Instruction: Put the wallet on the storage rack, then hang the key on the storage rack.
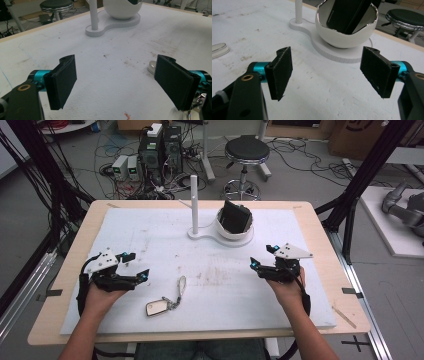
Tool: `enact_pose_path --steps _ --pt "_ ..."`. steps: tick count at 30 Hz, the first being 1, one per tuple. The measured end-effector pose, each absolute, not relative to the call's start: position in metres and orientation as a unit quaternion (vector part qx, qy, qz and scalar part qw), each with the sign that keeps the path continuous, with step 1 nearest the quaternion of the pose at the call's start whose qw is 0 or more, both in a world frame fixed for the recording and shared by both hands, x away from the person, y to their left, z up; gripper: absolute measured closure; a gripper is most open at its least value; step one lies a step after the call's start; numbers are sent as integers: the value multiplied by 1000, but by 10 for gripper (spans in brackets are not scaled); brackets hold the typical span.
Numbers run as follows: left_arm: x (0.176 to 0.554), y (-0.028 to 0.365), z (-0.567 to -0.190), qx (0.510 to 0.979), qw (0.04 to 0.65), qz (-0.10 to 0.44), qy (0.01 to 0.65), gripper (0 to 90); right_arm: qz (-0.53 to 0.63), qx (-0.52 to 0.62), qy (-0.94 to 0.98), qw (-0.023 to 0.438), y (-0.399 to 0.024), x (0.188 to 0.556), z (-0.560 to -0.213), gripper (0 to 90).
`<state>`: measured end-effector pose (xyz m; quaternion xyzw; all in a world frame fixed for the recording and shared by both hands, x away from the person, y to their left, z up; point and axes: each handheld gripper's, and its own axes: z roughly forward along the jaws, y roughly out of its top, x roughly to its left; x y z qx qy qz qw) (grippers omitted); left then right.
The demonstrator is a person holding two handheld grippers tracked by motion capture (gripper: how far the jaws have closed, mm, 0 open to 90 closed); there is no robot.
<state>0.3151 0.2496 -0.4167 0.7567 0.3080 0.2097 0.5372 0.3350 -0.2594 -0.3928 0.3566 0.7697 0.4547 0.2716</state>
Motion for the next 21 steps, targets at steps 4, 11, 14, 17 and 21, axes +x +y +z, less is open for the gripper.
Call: enact_pose_path --steps 4,11,14,17,21 --pt "315 247 -417 758 536 208 307 182 451 361 771 269 -263 336 -396 264" --pt "316 234 -417 768 534 194 295 182 448 368 769 268 -268 336 -398 264" --pt "316 228 -417 771 535 188 290 182 443 366 772 271 -267 336 -399 265" --pt "315 220 -417 776 532 182 286 182 438 360 777 271 -265 336 -400 265" --pt "316 212 -420 786 524 166 281 182 426 351 789 270 -260 338 -403 265"
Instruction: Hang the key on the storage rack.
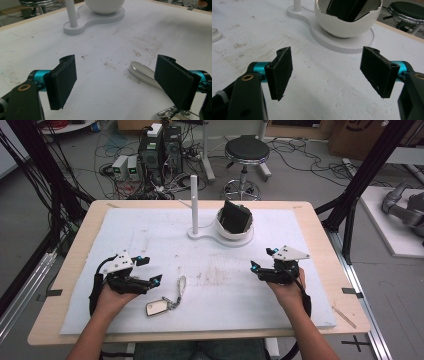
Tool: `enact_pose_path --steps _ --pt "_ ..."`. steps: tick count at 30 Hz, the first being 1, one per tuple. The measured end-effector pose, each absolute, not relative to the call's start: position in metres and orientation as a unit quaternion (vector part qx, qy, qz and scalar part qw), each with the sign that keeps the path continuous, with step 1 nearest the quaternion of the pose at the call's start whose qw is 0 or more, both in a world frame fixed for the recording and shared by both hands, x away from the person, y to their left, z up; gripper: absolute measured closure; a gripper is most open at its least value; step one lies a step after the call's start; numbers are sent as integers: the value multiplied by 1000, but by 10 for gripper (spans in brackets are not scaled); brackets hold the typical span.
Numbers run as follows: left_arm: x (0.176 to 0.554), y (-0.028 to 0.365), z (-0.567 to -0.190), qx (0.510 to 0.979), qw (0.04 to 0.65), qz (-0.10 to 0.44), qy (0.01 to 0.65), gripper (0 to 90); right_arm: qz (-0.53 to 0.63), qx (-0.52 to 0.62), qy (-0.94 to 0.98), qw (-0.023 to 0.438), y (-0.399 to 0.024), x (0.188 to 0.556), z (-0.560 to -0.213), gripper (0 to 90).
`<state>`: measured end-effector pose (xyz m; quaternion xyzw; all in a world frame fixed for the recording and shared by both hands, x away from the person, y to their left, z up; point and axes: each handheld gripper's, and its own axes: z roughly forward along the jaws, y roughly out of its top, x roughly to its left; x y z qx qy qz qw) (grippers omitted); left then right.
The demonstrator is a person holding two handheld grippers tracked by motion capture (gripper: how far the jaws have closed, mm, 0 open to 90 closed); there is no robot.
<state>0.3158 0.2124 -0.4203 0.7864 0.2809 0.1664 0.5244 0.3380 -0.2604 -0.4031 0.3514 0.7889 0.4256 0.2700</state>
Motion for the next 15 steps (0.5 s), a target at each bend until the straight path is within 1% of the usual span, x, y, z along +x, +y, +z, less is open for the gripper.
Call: enact_pose_path --steps 6,15 --pt "313 194 -422 798 513 150 278 182 420 344 796 267 -255 339 -406 265" --pt "307 165 -428 830 475 131 260 183 424 344 796 262 -257 339 -406 264"
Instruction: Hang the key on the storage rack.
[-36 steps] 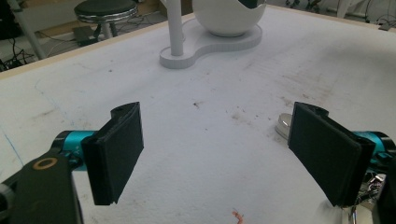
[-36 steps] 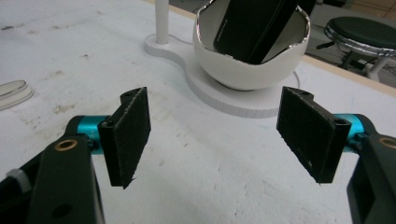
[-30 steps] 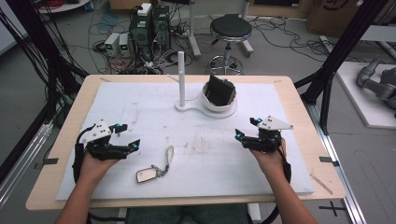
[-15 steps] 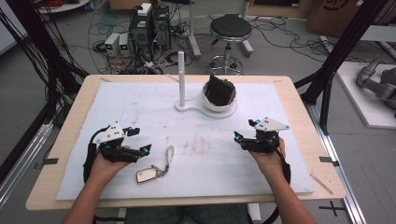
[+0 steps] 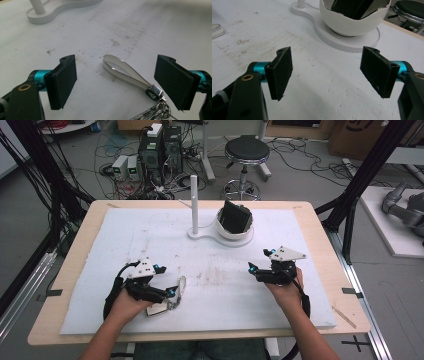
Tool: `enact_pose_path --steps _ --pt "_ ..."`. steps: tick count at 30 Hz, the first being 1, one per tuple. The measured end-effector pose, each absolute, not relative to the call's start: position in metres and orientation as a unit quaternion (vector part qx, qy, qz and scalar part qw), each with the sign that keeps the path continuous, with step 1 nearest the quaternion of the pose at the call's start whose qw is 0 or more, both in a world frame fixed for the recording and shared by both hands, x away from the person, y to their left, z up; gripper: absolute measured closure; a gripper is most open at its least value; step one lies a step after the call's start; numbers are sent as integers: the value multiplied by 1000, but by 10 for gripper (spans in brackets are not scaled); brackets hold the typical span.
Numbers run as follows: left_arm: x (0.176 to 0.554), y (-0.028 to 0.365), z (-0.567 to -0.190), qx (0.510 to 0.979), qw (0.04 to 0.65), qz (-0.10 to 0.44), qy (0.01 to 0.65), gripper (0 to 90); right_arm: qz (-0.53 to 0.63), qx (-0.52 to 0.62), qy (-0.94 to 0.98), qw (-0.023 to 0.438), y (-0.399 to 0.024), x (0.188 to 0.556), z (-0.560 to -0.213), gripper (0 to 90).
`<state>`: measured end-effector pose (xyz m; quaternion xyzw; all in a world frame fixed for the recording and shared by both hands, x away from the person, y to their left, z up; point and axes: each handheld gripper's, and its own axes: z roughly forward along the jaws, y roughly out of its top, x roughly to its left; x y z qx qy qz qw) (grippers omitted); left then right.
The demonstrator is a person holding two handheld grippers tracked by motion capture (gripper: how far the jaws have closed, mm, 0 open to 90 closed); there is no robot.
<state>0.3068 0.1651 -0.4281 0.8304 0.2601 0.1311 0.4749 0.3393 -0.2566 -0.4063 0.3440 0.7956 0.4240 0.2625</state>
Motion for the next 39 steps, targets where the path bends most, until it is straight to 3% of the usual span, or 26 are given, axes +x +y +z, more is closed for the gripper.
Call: enact_pose_path --steps 18,33,39 --pt "303 136 -449 884 378 106 254 208 426 345 794 261 -256 341 -407 265" --pt "296 137 -439 906 358 94 205 789 423 343 798 260 -254 341 -408 268" --pt "296 135 -437 910 351 98 198 811 421 339 800 262 -253 341 -408 268"
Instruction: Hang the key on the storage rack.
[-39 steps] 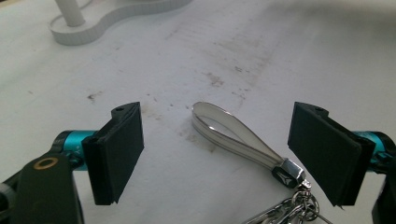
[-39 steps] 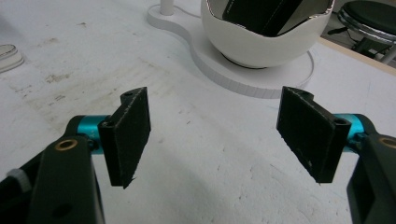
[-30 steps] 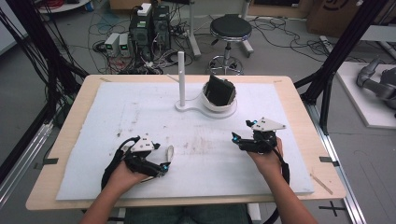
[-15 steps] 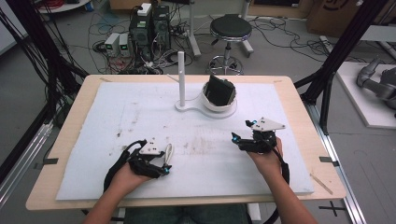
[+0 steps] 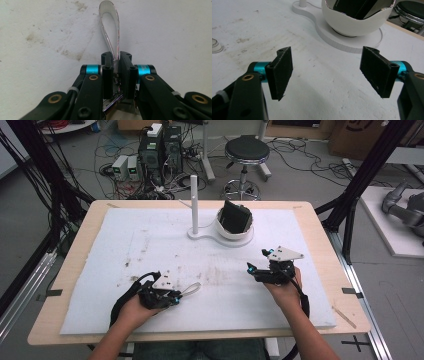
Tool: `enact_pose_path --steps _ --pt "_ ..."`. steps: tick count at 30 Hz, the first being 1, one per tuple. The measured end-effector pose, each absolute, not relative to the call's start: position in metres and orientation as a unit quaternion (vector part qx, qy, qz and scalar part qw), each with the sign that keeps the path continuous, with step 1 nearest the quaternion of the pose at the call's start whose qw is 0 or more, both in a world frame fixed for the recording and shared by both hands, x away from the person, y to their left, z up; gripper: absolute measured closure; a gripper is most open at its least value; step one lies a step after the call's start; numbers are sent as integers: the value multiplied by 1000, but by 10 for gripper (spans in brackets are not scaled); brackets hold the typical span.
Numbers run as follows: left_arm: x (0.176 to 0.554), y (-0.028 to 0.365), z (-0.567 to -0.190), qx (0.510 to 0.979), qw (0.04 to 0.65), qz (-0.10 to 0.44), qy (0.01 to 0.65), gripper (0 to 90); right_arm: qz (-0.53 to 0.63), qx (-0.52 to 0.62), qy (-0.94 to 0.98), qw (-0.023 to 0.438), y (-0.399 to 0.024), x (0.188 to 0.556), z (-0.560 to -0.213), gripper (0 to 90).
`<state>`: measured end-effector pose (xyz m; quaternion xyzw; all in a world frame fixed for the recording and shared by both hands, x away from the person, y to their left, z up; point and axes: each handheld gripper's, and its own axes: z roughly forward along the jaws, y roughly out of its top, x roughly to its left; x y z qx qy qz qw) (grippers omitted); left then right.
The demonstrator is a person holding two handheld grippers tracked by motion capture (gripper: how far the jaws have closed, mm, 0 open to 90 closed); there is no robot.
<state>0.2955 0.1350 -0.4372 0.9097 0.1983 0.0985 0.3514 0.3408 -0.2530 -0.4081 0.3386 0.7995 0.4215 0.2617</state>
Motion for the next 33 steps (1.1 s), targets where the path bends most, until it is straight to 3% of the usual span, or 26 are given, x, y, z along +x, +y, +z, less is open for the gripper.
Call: enact_pose_path --steps 17,33 --pt "311 162 -392 829 493 105 241 812 423 342 799 257 -254 345 -410 272" --pt "344 169 -335 783 533 186 261 812 424 345 797 256 -253 344 -409 274"
